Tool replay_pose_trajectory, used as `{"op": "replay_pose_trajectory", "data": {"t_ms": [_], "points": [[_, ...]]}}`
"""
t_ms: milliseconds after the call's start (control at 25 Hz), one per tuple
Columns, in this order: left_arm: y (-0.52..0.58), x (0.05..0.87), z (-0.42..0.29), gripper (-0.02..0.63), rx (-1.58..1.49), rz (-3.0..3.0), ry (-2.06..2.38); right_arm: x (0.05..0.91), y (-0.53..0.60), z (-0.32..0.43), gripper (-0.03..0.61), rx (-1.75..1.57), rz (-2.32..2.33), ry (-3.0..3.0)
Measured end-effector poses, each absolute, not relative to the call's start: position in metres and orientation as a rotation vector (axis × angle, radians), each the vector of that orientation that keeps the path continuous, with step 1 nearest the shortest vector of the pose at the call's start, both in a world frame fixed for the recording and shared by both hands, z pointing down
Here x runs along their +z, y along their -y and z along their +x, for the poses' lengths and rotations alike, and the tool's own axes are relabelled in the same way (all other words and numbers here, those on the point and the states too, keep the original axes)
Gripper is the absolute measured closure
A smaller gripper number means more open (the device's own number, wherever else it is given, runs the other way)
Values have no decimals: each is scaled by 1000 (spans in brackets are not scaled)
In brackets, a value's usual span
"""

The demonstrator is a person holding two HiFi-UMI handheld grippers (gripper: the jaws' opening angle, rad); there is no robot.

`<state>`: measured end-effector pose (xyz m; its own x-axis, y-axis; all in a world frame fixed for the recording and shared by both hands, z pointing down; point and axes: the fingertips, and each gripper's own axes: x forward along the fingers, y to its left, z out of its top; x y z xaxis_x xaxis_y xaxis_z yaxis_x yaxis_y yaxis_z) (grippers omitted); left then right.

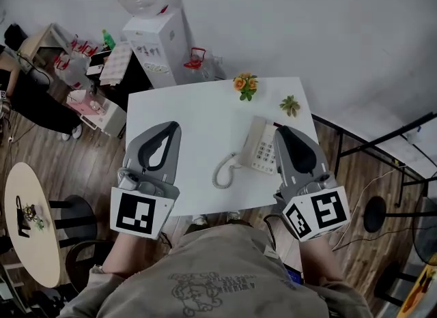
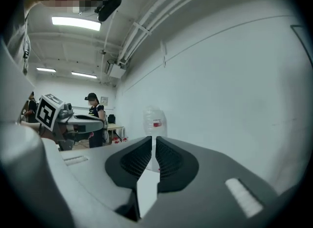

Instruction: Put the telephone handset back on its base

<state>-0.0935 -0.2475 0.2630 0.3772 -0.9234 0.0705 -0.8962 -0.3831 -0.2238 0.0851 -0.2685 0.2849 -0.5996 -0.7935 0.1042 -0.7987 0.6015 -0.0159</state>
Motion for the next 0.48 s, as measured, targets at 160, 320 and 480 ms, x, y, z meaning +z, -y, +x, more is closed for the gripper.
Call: {"op": "replay_pose_trajectory", "data": {"t_ms": [160, 320, 480], "points": [[238, 251, -87, 612, -239, -2485, -1644, 259, 252, 88, 546, 23, 1361, 2767], [231, 253, -82, 612, -209, -2525, -1643, 247, 239, 90, 551, 8, 1338, 2809], [225, 258, -75, 612, -213, -2554, -1636, 247, 230, 98, 552, 5, 1349, 2782]]}}
